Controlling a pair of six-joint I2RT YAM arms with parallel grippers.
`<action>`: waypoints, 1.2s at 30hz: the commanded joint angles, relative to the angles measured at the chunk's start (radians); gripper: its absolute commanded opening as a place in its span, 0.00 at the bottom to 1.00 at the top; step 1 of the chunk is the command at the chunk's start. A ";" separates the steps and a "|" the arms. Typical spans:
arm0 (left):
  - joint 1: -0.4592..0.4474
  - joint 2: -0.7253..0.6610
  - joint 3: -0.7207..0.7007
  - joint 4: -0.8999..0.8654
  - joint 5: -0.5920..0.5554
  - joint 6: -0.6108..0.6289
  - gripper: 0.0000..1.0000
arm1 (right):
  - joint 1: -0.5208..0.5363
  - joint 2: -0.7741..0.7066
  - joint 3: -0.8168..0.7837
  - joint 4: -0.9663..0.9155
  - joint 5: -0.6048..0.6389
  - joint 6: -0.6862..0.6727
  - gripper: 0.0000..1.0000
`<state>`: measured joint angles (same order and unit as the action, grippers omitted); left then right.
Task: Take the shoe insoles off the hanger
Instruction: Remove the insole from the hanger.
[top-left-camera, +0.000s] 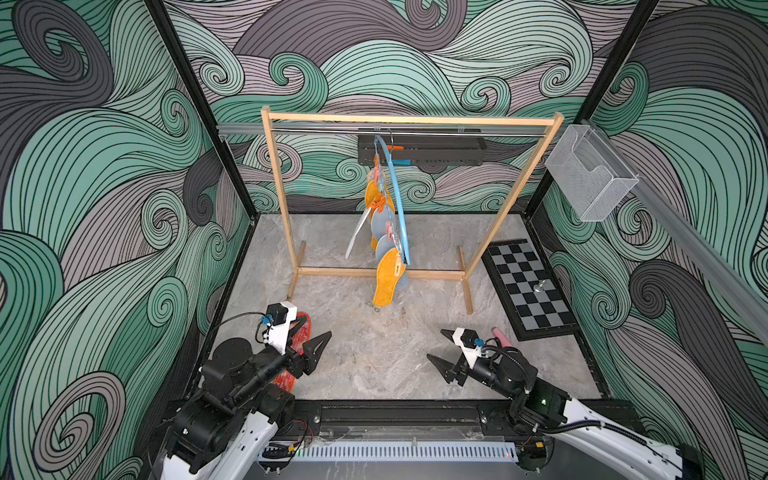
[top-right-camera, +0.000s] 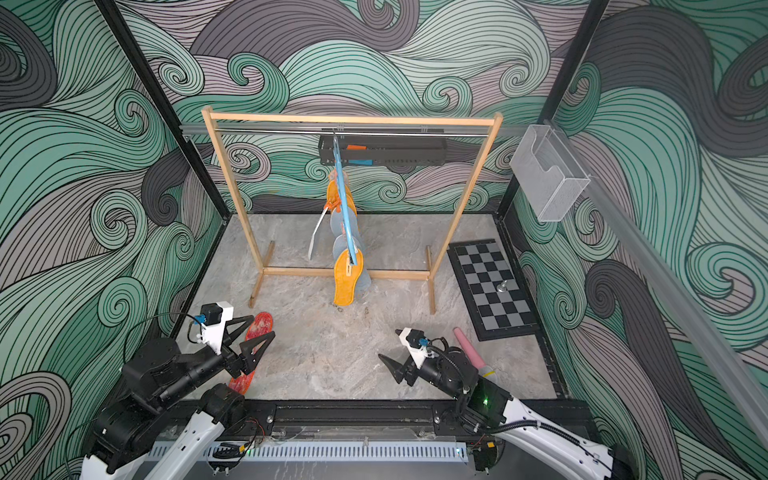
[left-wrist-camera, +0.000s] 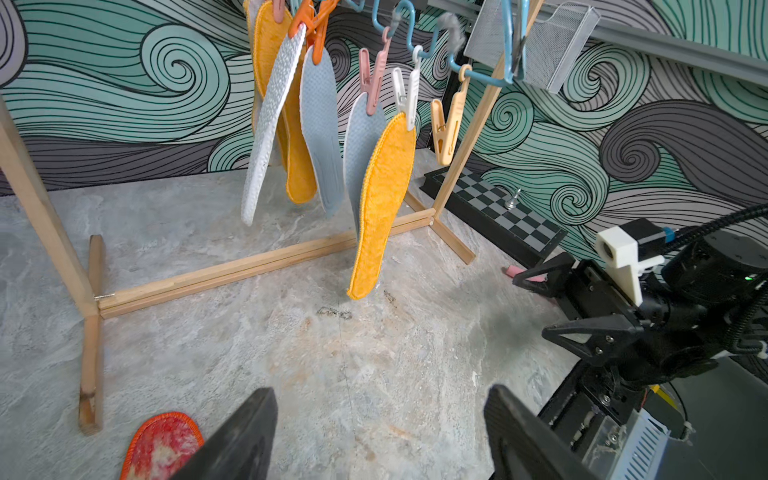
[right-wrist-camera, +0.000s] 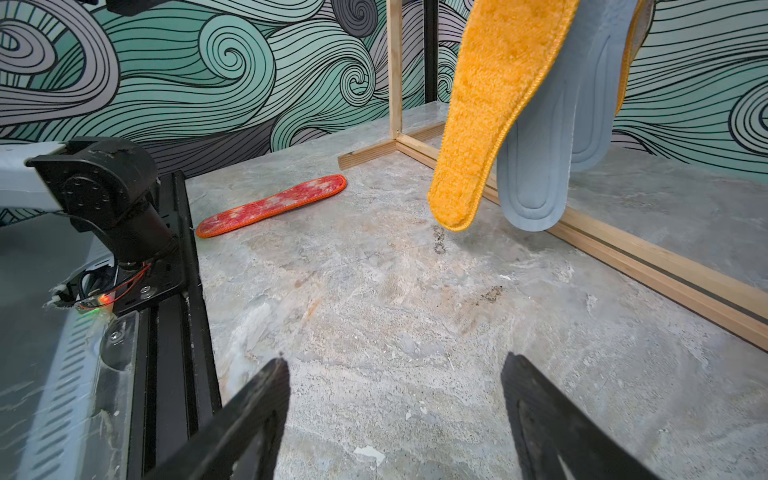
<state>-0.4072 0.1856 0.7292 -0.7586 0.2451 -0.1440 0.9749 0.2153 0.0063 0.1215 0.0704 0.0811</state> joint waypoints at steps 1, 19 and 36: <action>0.001 -0.018 0.007 -0.005 -0.007 -0.011 0.80 | -0.002 0.043 -0.024 0.067 -0.055 -0.020 0.85; 0.000 -0.020 -0.006 -0.006 -0.012 0.003 0.80 | -0.227 0.973 0.354 0.465 -0.433 0.082 0.80; 0.001 -0.020 -0.013 -0.002 -0.018 0.008 0.81 | -0.553 1.346 0.662 0.604 -0.834 0.115 0.77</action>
<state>-0.4072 0.1661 0.7216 -0.7593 0.2325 -0.1440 0.4442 1.5433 0.6296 0.6750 -0.6590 0.2005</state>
